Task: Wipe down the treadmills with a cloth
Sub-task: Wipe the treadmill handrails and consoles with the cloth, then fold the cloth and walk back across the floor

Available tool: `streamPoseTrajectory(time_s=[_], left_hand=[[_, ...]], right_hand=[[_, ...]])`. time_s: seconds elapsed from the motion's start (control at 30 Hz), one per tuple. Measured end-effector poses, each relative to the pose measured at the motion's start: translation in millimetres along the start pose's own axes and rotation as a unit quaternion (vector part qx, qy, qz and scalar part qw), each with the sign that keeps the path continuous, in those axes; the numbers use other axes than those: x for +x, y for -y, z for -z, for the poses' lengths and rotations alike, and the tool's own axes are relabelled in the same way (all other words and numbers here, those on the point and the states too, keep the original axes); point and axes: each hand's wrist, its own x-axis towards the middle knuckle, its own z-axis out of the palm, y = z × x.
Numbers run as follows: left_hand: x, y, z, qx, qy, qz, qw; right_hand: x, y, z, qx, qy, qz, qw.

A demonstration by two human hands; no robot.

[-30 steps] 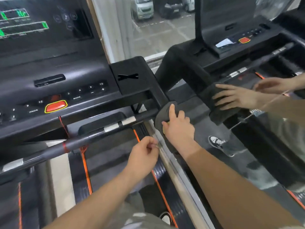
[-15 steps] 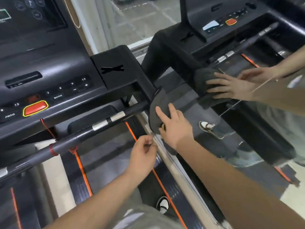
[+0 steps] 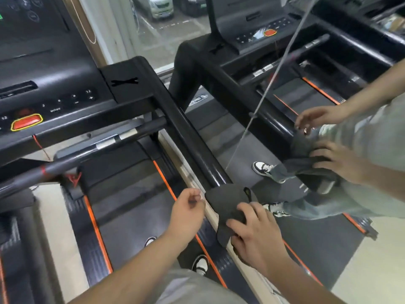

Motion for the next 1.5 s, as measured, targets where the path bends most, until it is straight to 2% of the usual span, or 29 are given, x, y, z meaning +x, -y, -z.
streamPoseTrajectory(time_s=[0.17,0.23,0.3,0.37,0.4,0.47,0.53,0.6,0.7,0.83,0.9,1.03,1.17,1.27,1.33,1.43,1.5], left_hand=[[-31,13,1,0.028,0.037,0.015,0.999],[-44,19,2,0.045,0.073,0.016,0.996],[-56,28,8,0.042,0.107,0.028,0.993],[-66,35,23,0.038,0.123,0.038,0.991],[-71,38,34,0.038,0.126,0.038,0.991],[-84,44,59,0.046,0.125,0.032,0.991],[-98,51,88,0.051,0.108,0.029,0.992],[-106,61,122,0.030,0.062,0.031,0.997],[-122,78,181,-0.044,-0.023,0.067,0.996],[-152,80,244,-0.135,-0.022,0.102,0.985],[-164,78,265,-0.147,-0.051,0.094,0.983],[-187,84,302,-0.164,-0.167,0.101,0.967],[-203,99,338,-0.120,-0.271,0.104,0.949],[-214,106,345,-0.120,-0.347,0.111,0.923],[-224,108,344,-0.161,-0.403,0.119,0.893],[-238,123,333,-0.262,-0.488,0.153,0.818],[-250,138,318,-0.287,-0.521,0.201,0.778]], right_hand=[[-52,-2,-5,0.032,-0.032,-0.054,0.998],[-64,5,-9,0.064,-0.049,-0.120,0.990],[-81,19,-22,0.144,-0.077,-0.226,0.960],[-96,49,-38,0.251,-0.086,-0.330,0.906],[-99,69,-43,0.327,-0.058,-0.367,0.869],[-92,113,-44,0.502,-0.007,-0.402,0.766],[-76,147,-40,0.582,0.004,-0.432,0.689],[-47,176,-17,0.662,0.026,-0.422,0.619],[-7,221,10,0.747,0.071,-0.390,0.534],[21,271,19,0.793,0.148,-0.362,0.467],[34,298,22,0.787,0.205,-0.361,0.456],[52,345,17,0.746,0.297,-0.360,0.475],[73,393,10,0.701,0.382,-0.343,0.495],[85,419,3,0.663,0.439,-0.317,0.518],[88,433,3,0.638,0.486,-0.296,0.519],[91,449,-3,0.609,0.532,-0.254,0.531],[86,460,-8,0.582,0.564,-0.232,0.537]])
